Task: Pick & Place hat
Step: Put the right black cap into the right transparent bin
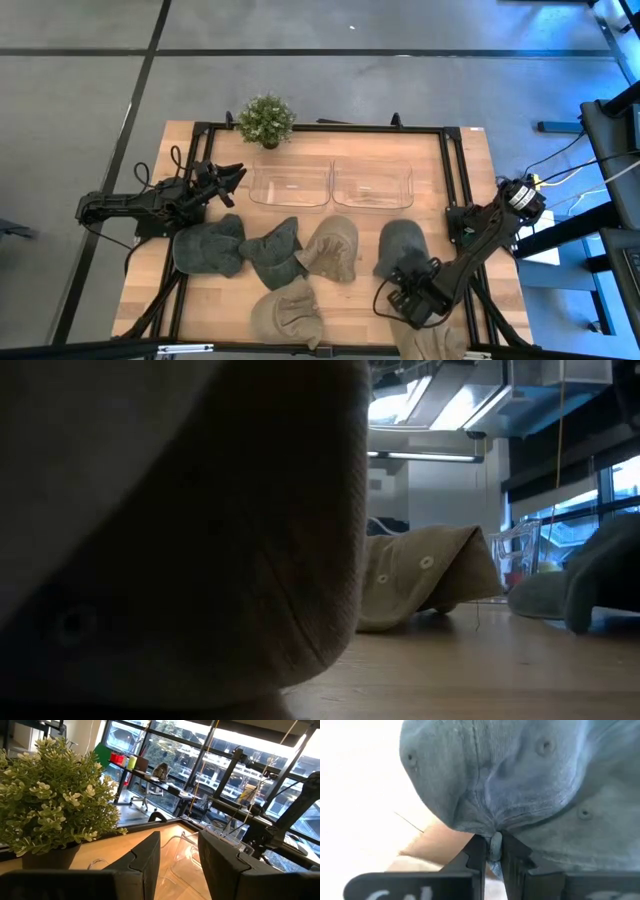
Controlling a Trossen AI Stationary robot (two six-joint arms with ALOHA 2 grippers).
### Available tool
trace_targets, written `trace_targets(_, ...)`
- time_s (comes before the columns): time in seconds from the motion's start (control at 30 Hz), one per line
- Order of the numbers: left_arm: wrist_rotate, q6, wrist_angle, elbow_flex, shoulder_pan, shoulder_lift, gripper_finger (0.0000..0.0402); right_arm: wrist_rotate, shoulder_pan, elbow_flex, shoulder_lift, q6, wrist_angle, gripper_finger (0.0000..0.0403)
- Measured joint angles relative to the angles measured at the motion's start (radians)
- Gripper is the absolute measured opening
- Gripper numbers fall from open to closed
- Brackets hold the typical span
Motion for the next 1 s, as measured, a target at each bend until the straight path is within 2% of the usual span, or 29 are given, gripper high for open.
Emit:
trace_targets(0.17, 0.0, 0.0, 0.001, 0.0, 0.0, 0.0, 0.0127, 0.071, -0.004, 0.116, -0.037, -0.007, -0.188, 0.0039)
trace_targets(0.3, 0.0, 0.0, 0.009, 0.0, 0.0, 0.0, 0.0127, 0.128, -0.011, 0.25, -0.067, -0.01, -0.42, 0.0039)
trace_targets(0.4, -0.001, 0.0, 0.011, 0.0, 0.0, 0.0, 0.0127, 0.125, -0.026, 0.362, -0.07, -0.09, -0.567, 0.0039)
trace_targets(0.5, -0.001, 0.0, 0.012, 0.0, 0.0, 0.0, 0.0127, 0.128, -0.053, 0.429, -0.083, -0.288, -0.56, 0.0039)
trace_targets(0.8, -0.001, 0.0, 0.007, 0.0, 0.0, 0.0, 0.0127, 0.18, -0.175, 0.599, -0.088, -0.647, -0.563, 0.0039)
trace_targets(1.0, -0.001, 0.002, 0.007, 0.0, 0.0, 0.0, 0.0127, 0.305, -0.237, 0.731, -0.087, -0.935, -0.563, 0.0039)
